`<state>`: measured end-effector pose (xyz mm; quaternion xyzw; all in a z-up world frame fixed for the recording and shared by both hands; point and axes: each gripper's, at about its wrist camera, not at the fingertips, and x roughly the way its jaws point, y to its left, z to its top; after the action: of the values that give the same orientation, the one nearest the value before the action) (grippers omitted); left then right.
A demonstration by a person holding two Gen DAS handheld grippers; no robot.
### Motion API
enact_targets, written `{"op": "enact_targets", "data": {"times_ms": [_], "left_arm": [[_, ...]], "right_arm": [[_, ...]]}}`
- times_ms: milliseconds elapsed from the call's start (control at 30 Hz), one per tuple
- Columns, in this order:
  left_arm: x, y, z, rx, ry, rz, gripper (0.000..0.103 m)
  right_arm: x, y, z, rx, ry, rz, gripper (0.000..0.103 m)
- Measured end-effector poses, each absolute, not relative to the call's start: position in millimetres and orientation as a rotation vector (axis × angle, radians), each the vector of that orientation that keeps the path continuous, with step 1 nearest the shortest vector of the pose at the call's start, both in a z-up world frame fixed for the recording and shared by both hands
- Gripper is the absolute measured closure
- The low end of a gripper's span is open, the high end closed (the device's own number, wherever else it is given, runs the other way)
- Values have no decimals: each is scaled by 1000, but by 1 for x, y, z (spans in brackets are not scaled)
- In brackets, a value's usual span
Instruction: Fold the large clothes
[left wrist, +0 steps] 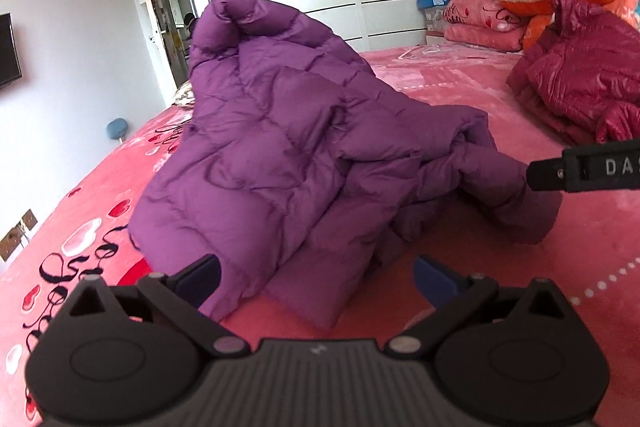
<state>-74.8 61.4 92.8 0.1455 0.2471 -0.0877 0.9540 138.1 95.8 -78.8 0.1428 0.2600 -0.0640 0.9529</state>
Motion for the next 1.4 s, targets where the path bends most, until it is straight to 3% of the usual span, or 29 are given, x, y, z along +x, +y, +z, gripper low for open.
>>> {"op": "enact_targets", "data": {"times_ms": [367, 667, 733, 833, 933, 1200, 1400], "left_arm": [[-40, 27, 66, 360, 518, -143, 18], [-8, 27, 59, 326, 554, -62, 46], [-6, 28, 60, 329, 556, -51, 63], [-4, 41, 68, 264, 571, -47, 77], [-1, 64, 83, 145, 601, -41, 85], [-19, 164, 114, -53, 599, 109, 86], [-22, 199, 91, -108, 642, 152, 77]], "right_arm": [[159, 75, -90, 324, 551, -129, 0], [174, 66, -100, 388, 585, -102, 0], [178, 69, -101, 389, 583, -68, 0], [183, 77, -101, 378, 582, 1, 0], [188, 85, -102, 336, 588, 44, 0], [208, 96, -108, 189, 623, 51, 0], [222, 100, -120, 106, 651, 25, 0]]}}
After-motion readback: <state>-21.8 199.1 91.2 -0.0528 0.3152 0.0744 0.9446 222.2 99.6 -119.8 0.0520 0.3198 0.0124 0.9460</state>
